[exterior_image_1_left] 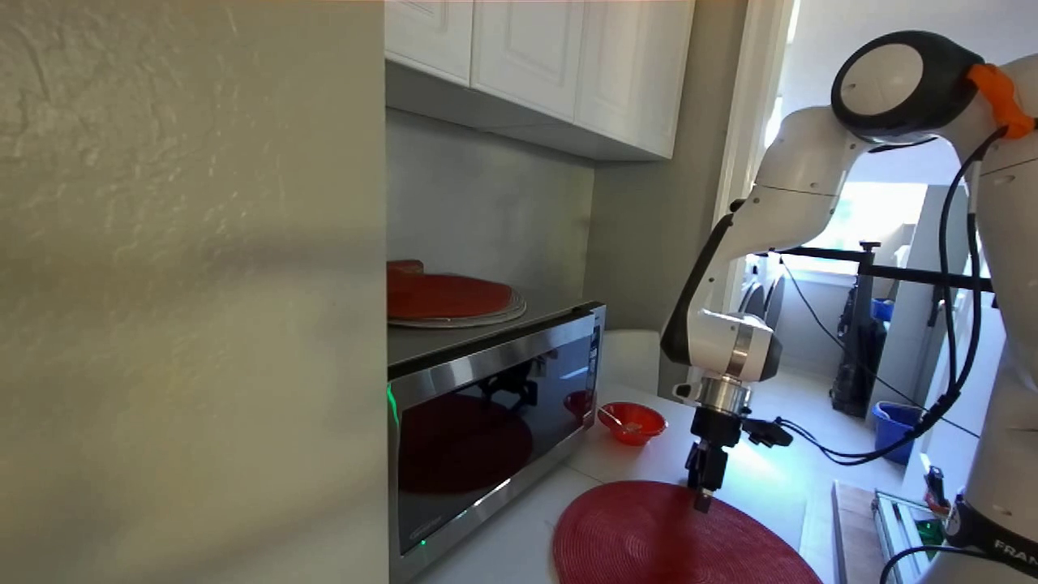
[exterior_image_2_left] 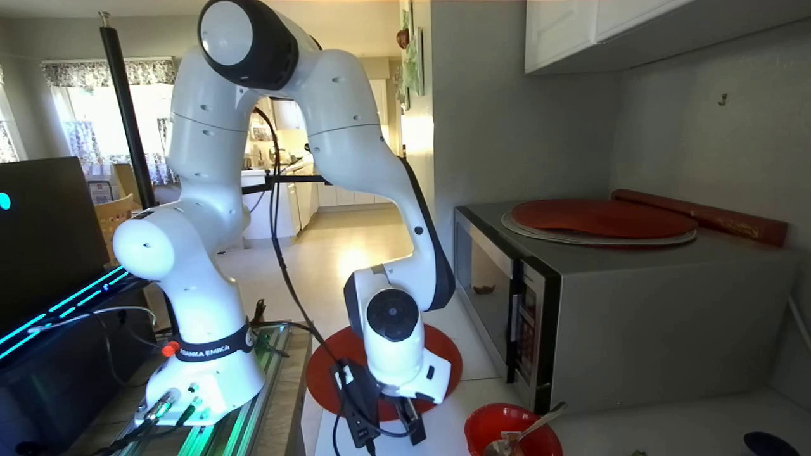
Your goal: Put the orange object on the microwave
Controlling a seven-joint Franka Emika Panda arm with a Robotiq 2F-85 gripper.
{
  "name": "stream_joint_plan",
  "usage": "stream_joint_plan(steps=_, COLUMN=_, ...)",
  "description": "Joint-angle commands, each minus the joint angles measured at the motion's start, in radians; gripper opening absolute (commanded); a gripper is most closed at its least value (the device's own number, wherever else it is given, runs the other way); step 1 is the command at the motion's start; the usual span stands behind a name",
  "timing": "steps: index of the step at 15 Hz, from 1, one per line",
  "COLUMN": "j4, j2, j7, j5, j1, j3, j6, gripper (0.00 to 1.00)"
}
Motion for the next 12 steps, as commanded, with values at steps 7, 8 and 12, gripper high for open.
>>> stream_joint_plan(steps=7, j4=-0.055, j2=-0.096, j7=-0.046, j5=0.043, j1=0.010, j3=0.010, j6=0.149, gripper=1.00)
stream_joint_plan(steps=8, j4=-0.069, j2=-0.105, j7=-0.051, j5=0.054, j1=0.012, j3=0.014, j6=0.172, gripper=1.00)
stream_joint_plan(steps=12, j4=-0.120, j2=-0.134, j7=-0.099, j5=0.138, j1=0.017, j3=0.040, j6=0.269, gripper=1.00)
